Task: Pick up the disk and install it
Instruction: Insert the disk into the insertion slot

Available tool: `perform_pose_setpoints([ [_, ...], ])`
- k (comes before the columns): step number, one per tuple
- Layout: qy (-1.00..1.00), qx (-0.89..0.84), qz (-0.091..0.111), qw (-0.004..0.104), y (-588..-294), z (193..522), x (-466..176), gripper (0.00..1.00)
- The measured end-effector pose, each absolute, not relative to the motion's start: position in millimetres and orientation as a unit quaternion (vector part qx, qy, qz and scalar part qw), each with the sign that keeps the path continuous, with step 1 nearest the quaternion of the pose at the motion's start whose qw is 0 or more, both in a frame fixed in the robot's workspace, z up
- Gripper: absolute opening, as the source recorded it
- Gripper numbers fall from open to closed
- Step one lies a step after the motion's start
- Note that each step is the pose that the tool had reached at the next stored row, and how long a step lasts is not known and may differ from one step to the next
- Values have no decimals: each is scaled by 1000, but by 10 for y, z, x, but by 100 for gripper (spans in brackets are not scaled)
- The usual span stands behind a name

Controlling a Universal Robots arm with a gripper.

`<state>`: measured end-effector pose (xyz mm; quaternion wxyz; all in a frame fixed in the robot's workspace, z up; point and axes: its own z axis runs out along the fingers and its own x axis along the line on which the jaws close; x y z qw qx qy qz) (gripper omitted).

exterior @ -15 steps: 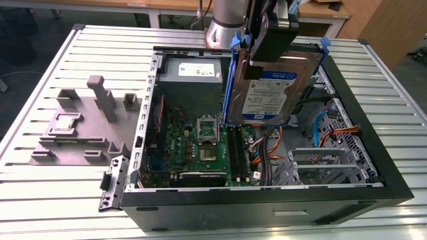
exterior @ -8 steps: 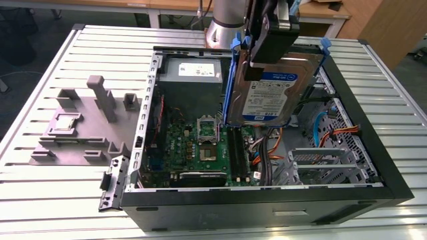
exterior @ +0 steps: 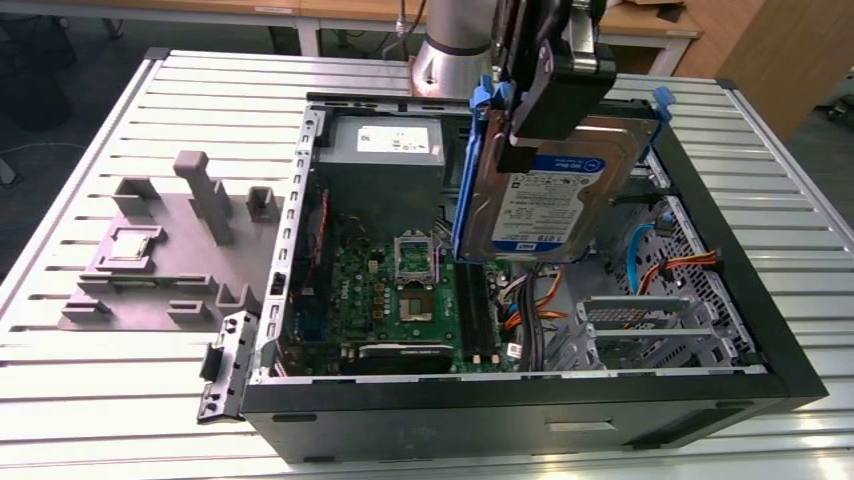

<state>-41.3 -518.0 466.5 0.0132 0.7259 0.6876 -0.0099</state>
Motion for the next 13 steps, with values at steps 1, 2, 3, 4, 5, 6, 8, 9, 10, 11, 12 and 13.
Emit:
perform_pose_setpoints([
  [1,688,726,-10,13,-5180,4663,-393,37],
  [2,688,726,-10,14,-5180,4661,-368,37],
  [3,688,726,-11,14,-5180,4658,-344,37],
  [4,688,726,-11,14,-5181,4656,-318,37],
  [5,688,726,-11,14,-5180,4655,-295,37],
  [6,688,726,-11,14,-5181,4653,-272,37],
  [8,688,726,-11,14,-5181,4649,-230,37],
  [9,688,726,-11,15,-5180,4647,-208,37],
  [10,688,726,-11,15,-5180,4644,-188,37],
  [11,688,726,-11,15,-5181,4642,-166,37],
  [12,688,726,-11,15,-5180,4639,-141,37],
  [13,688,726,-11,15,-5180,4637,-119,37],
])
